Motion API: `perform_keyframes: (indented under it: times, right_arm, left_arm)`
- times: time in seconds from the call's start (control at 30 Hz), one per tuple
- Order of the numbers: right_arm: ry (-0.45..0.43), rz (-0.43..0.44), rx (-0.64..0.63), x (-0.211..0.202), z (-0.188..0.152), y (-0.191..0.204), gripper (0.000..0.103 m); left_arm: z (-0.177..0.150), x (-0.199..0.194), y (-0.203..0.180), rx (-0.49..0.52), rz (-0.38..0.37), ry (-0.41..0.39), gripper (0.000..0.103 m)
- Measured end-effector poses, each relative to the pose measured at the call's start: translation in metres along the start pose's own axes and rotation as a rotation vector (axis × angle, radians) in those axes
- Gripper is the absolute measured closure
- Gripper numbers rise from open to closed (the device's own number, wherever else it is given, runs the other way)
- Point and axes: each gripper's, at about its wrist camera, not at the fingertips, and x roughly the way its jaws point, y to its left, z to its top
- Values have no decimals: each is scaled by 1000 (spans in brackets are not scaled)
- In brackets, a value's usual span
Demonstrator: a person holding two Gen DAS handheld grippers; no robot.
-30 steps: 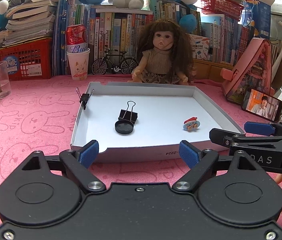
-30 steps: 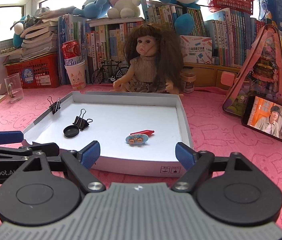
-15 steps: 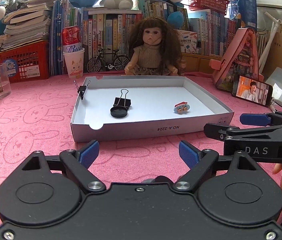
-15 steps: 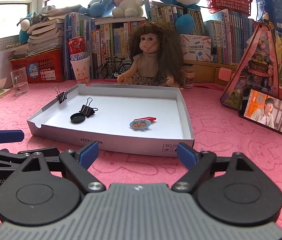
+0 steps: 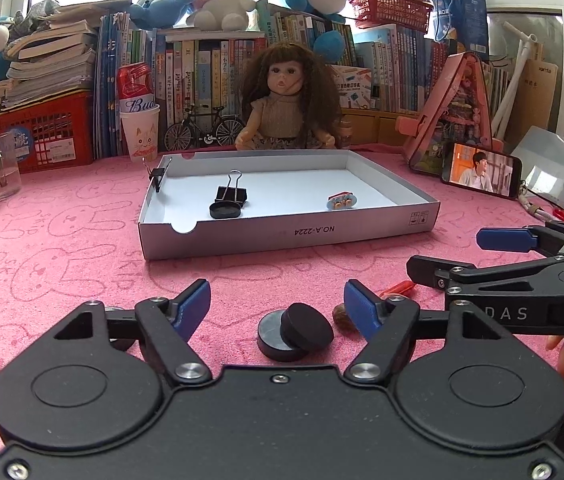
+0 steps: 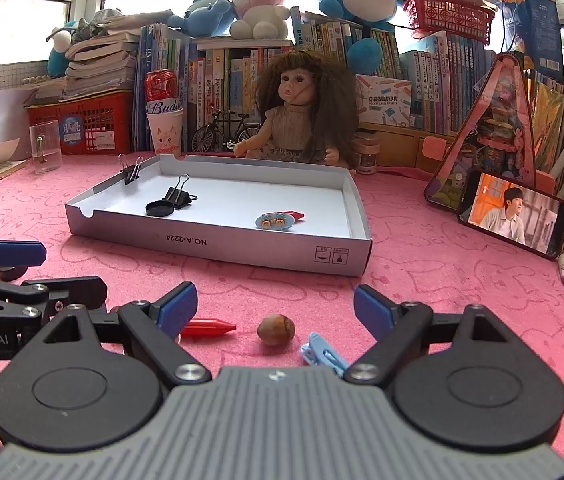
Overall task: Organize rigid objects
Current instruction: 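Move the left tool to the black discs while the right tool reaches the brown nut, then grasp a black round disc with the left tool while the right tool grasps the brown nut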
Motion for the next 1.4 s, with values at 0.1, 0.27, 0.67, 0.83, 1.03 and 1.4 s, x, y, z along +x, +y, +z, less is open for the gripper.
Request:
perform_keyframes:
  times: [0.1, 0.27, 0.67, 0.83, 1.03, 1.4]
  right_arm:
    - [0, 12, -5, -2, -4, -1, 12]
    - [15, 15, -8, 3, -2, -1, 32]
    - [67, 8, -45, 15, -2, 6, 69]
    - [74, 7, -44, 19, -2, 5, 69]
    - [75, 8, -41, 20, -3, 5, 69]
    - [75, 7, -37, 21, -3, 4, 69]
  left_arm:
    - [-3, -2, 1, -3, -6, 3, 49]
    - [-6, -2, -3, 18, -33, 18, 58]
    - [-11, 4, -17, 90, -36, 28, 57]
    - [-11, 10, -20, 122, -12, 24, 57]
    - [-11, 5, -16, 119, -23, 1, 73]
    - [-10, -4, -25, 171, -85, -32, 75]
